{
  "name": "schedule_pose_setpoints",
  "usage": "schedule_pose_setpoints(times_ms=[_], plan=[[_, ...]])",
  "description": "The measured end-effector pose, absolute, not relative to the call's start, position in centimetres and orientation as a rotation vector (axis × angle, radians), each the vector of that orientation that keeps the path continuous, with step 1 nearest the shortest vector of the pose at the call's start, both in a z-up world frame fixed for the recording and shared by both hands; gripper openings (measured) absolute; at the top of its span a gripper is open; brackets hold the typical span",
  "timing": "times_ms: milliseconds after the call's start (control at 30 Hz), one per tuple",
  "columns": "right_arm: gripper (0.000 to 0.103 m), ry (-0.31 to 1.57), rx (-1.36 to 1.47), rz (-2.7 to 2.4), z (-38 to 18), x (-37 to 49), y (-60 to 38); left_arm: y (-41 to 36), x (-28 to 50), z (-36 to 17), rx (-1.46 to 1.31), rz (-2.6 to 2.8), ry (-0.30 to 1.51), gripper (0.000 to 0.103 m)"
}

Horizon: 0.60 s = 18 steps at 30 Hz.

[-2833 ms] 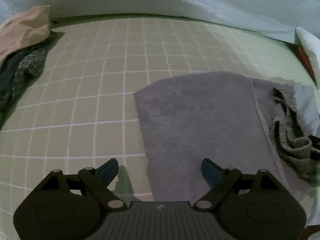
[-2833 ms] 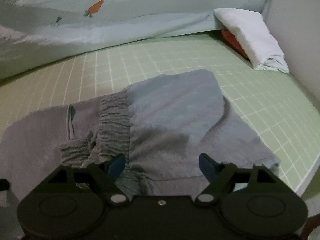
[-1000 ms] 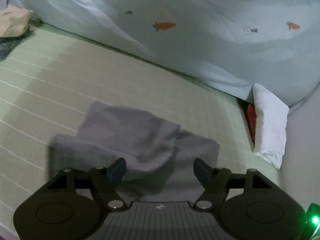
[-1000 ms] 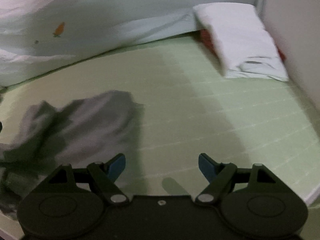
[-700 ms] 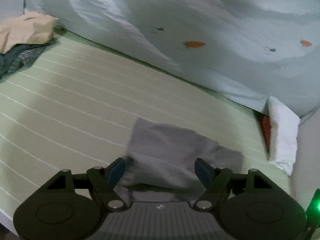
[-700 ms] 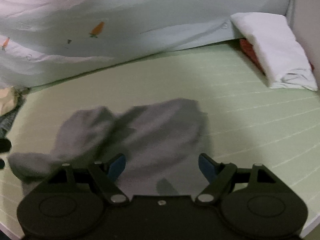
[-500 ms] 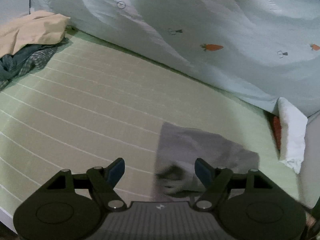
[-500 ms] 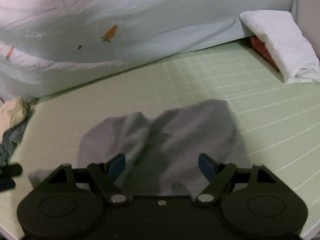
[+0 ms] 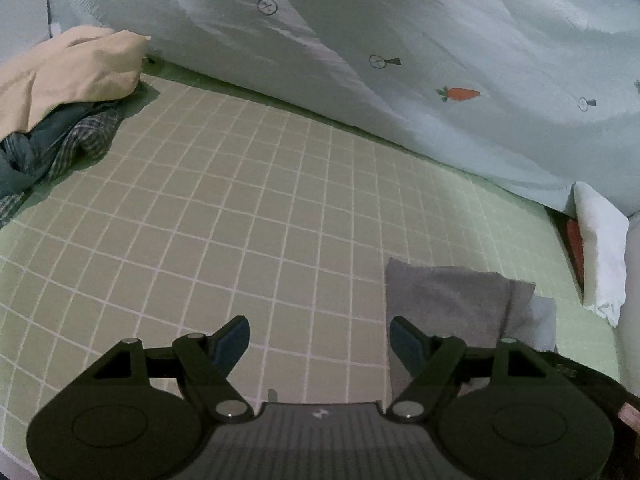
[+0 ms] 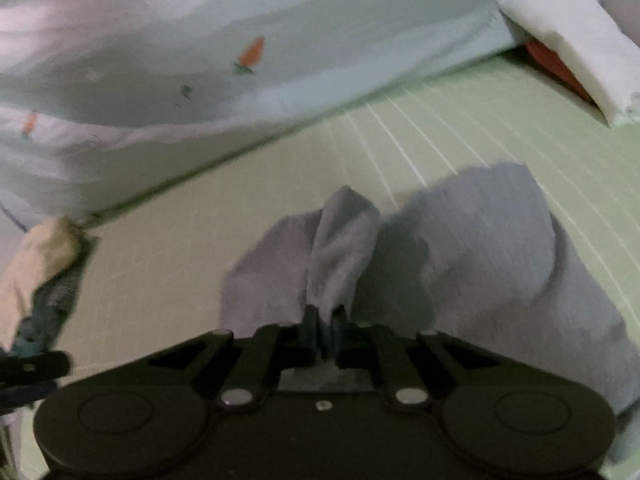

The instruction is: Fold clothes

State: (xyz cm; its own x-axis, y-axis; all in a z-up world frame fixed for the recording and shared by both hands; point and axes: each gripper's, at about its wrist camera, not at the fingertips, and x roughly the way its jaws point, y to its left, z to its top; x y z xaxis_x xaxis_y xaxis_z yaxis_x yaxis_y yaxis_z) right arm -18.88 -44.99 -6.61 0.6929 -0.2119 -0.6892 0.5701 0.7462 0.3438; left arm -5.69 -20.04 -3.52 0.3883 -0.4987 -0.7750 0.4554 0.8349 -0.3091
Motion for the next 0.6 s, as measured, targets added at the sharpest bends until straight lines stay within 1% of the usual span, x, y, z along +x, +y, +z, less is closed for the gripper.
schedule_pose_setpoints(times_ms=[133,367,400,467,500,533,567,600], plan=[[0.006,0.607,0.505,-0.378,-3.6,-19.8,-46.3,-21.6,-6.3,-3.4,-0.080,-0.608,1.005,0.078],[0.006,0.533,0.465,-0.314,-0.4,-23.6,-53.5,-27.5,-10.4,-3.1,-0.068,-0.661,0.996,0.078],[0.007,0.548,0.464,-0.321,-0.8,-24.2,-55.0,-28.3,-11.2,-3.3,-0.058,-0.664,1.000,0.078],[0.011,0.611,0.449,-0.361,-2.4,-25.0,-57.2,-29.7,-12.8,-3.7,-0.041,-0.660,1.010,0.078],[0.015,0.650,0.444,-0.380,-3.3,-25.3,-58.2,-30.3,-13.5,-3.9,-0.035,-0.651,1.016,0.078],[0.025,0.665,0.472,-0.383,-3.9,-25.6,-58.6,-30.7,-14.2,-4.2,-0.031,-0.638,1.021,0.078],[0.030,0.680,0.500,-0.387,-4.5,-26.0,-59.1,-31.0,-14.8,-4.3,-0.030,-0.624,1.025,0.078],[0.039,0.695,0.528,-0.391,-5.0,-26.3,-59.5,-31.3,-15.3,-4.5,-0.030,-0.607,1.028,0.078]])
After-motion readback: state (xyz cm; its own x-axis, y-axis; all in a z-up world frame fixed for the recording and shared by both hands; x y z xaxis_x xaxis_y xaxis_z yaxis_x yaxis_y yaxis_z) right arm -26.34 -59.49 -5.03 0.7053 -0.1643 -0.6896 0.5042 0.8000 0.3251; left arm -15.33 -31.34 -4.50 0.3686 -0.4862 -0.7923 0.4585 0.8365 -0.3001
